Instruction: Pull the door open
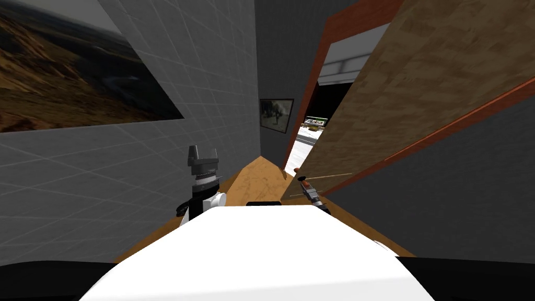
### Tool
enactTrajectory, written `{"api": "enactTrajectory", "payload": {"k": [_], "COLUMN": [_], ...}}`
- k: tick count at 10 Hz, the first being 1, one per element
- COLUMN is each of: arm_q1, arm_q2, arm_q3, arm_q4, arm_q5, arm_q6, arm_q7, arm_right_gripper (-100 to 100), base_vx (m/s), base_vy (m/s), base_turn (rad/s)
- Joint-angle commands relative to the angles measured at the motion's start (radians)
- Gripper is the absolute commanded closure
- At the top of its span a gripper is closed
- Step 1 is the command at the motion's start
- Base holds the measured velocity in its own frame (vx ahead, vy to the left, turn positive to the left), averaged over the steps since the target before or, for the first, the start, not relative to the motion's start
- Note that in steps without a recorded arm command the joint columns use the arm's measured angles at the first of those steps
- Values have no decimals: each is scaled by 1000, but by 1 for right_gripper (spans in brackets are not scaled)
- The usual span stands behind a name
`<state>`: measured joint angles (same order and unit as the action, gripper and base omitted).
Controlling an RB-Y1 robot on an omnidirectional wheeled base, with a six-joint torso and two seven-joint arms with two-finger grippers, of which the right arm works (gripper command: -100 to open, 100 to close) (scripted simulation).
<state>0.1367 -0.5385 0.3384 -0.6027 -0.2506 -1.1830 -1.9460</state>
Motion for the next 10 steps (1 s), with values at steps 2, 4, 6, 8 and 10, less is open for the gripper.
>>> {"api": "enactTrajectory", "payload": {"k": [2,4,6,8,10], "arm_q1": [1,4,7,9,11], "arm_q2": [-3,-7,-12,-15,-18], "arm_q3": [4,8,12,16,18], "arm_q4": [16,31,46,59,70], "arm_q5": [3,5,8,10,12], "arm_q6": [-25,-46,-69,-88,-104], "arm_q7": [-7,-13,-20,-26,-31], "arm_right_gripper": [100,100,100,100,100], "base_vx": [-178,-210,-209,-181,-189], "base_vy": [-78,-75,-89,-95,-74], "base_turn": [158,167,165,142,129]}}
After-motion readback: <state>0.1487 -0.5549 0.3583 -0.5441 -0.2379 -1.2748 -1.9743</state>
